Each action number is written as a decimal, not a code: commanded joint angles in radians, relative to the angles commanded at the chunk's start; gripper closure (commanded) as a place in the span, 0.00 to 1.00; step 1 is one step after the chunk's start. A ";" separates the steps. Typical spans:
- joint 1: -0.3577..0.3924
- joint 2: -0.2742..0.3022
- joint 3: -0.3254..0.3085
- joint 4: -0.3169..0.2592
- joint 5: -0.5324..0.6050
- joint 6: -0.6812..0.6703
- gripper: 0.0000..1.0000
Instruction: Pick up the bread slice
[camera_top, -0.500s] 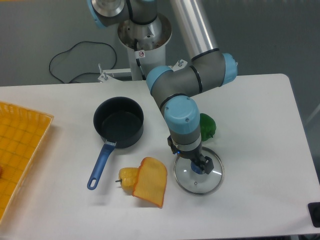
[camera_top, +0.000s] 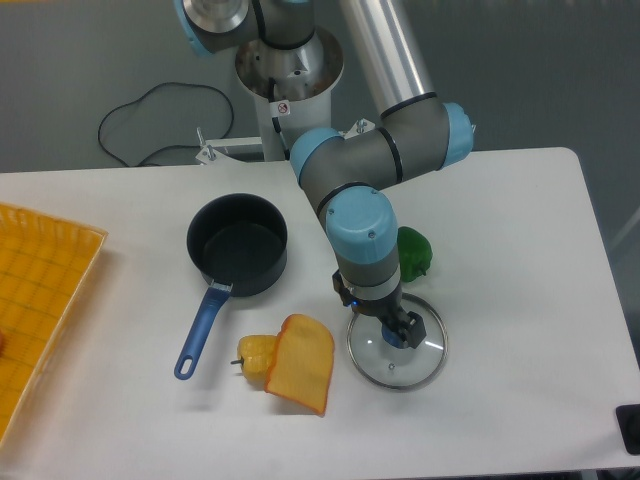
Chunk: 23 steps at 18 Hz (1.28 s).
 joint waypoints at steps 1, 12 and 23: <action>0.000 -0.002 -0.002 0.017 -0.014 -0.029 0.00; -0.038 -0.075 0.011 0.084 -0.025 -0.428 0.00; -0.120 -0.080 0.021 0.078 -0.115 -0.439 0.00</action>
